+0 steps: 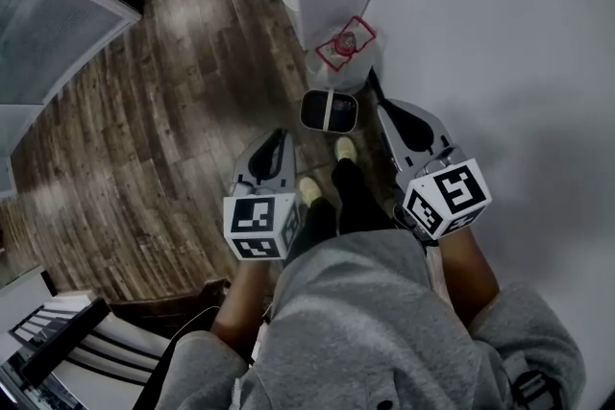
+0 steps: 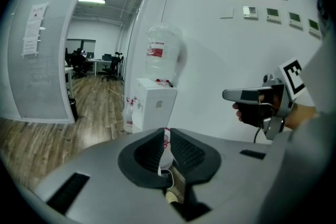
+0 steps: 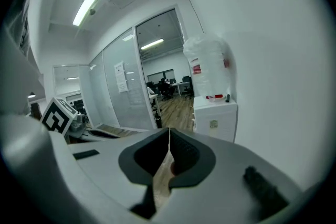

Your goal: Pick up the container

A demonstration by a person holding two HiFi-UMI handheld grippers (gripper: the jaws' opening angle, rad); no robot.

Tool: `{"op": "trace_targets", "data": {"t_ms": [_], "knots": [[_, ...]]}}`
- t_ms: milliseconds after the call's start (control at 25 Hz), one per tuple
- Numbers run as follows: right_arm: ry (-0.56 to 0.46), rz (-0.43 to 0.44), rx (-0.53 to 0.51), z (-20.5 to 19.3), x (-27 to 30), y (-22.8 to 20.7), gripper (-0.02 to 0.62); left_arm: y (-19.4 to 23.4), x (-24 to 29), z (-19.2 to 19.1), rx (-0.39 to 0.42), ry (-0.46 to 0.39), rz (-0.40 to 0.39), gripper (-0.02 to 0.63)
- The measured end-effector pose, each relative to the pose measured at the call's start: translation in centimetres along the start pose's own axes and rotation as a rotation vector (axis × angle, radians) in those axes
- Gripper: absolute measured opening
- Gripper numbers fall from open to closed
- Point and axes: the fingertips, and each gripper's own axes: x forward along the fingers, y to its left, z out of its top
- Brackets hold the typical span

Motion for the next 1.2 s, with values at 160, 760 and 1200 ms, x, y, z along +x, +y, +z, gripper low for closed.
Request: {"op": "trace_targets", "data": {"t_ms": [160,760,1200], "knots": [[0.047,0.022,0.029,-1.8,3.3,-2.8,0.025,0.4,4.3,-0.9,-0.024,0.083,0.006,0.144],[0.286,0.006,0.16,-15.5,12.2,-10.3,0.026,2.0,18.8,-11.4,-0.059,0.333,0.006,0.184],[0.379,0.007,0.195,-25.0,17.0,-12.8,0.025,3.7,26.9,-19.9,-0.084,0.428,-0.013,0.184]]}}
